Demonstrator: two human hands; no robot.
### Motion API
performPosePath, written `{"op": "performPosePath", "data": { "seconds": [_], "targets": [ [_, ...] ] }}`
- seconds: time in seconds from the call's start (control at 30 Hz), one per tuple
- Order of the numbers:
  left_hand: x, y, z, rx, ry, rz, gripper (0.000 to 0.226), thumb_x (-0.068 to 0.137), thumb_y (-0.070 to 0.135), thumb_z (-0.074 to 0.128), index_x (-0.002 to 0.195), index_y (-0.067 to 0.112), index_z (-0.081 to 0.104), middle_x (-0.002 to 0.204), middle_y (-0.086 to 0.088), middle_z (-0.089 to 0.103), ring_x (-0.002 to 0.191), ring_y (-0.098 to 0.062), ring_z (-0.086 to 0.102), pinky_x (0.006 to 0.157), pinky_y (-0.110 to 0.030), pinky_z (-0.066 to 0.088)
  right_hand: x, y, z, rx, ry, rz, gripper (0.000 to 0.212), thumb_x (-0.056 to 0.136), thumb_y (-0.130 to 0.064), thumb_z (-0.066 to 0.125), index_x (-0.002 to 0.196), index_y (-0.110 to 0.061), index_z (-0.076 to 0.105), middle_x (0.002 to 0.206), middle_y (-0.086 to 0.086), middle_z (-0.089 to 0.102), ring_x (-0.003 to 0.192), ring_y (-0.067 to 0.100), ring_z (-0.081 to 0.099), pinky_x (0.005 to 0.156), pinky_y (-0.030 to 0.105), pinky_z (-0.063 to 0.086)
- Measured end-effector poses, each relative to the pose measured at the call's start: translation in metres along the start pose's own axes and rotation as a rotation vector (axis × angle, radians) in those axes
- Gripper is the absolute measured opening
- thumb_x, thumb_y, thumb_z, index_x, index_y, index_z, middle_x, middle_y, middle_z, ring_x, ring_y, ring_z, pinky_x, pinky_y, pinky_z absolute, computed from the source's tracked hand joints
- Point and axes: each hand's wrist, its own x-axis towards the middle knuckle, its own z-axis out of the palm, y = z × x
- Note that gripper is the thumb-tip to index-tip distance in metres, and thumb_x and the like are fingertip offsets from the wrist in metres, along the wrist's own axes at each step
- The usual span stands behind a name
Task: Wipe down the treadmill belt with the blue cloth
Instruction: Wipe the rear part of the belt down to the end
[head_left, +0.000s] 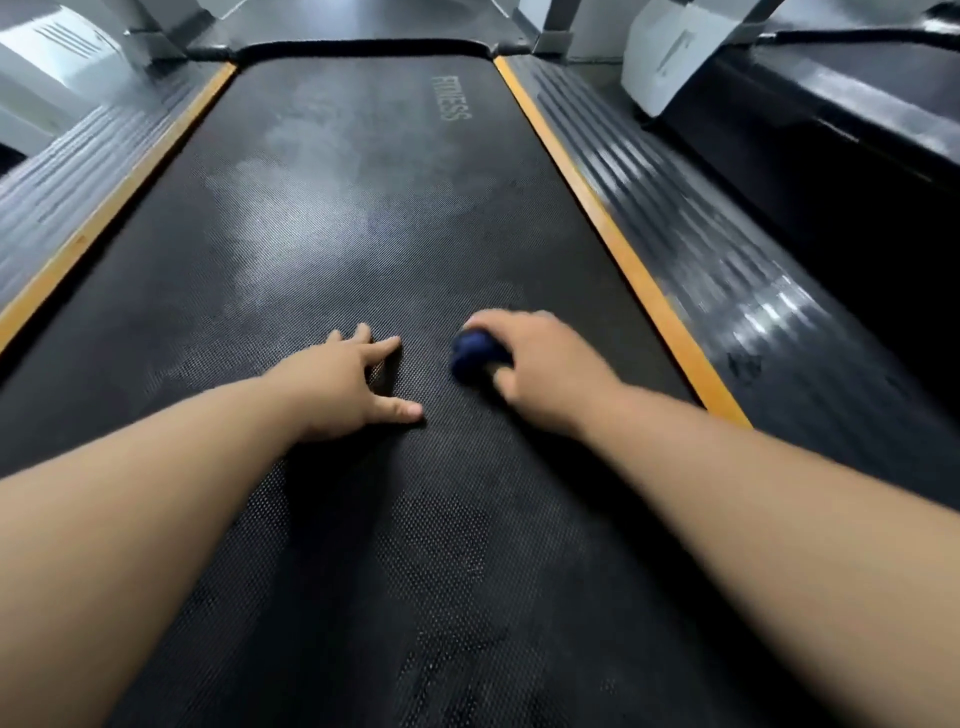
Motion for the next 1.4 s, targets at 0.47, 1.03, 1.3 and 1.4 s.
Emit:
{"op": "performPosePath", "data": {
  "seconds": [0.47,1.03,1.3,1.4],
  "targets": [
    [0.004,-0.007,0.003,-0.015,-0.007,0.009,0.107,0.059,0.08,0.053,0.149,0.041,0.011,0.159,0.009,0.0,0.147,-0.018,0.0,0.117,-0.051,0.014,0.034,0.007,0.002,-0.337,0.078,0.126,0.036,0.086,-0.022,0.05,0.122,-0.024,0.052,0.12,0.008,0.053,0.112,0.031,0.043,0.092,0.04,0.042],
    [0.002,-0.012,0.011,-0.064,0.03,0.053,0.101,0.067,0.076,0.053,0.15,0.039,0.009,0.159,0.009,-0.004,0.147,-0.016,-0.005,0.115,-0.052,0.001,0.062,0.043,-0.024,-0.235,0.112,0.417,0.038,0.082,-0.012,0.052,0.117,-0.025,0.056,0.122,0.01,0.055,0.115,0.034,0.049,0.092,0.039,0.047],
    [-0.003,-0.015,0.001,-0.023,0.04,0.083,0.103,0.071,0.07,0.06,0.151,0.031,0.009,0.159,0.008,-0.001,0.146,-0.012,0.001,0.118,-0.042,0.008,0.044,-0.05,0.044,0.0,-0.029,-0.076,0.043,0.079,-0.014,0.055,0.12,-0.027,0.056,0.119,0.005,0.058,0.111,0.029,0.05,0.097,0.039,0.042],
    [-0.005,-0.033,-0.007,-0.031,-0.016,0.037,0.121,0.052,0.082,0.053,0.152,0.032,0.008,0.159,0.009,-0.001,0.146,-0.012,0.0,0.119,-0.045,0.005,0.057,-0.022,0.022,-0.164,0.05,0.042,0.039,0.083,-0.018,0.054,0.12,-0.031,0.055,0.12,0.003,0.056,0.113,0.029,0.049,0.096,0.038,0.043]
  ]
}}
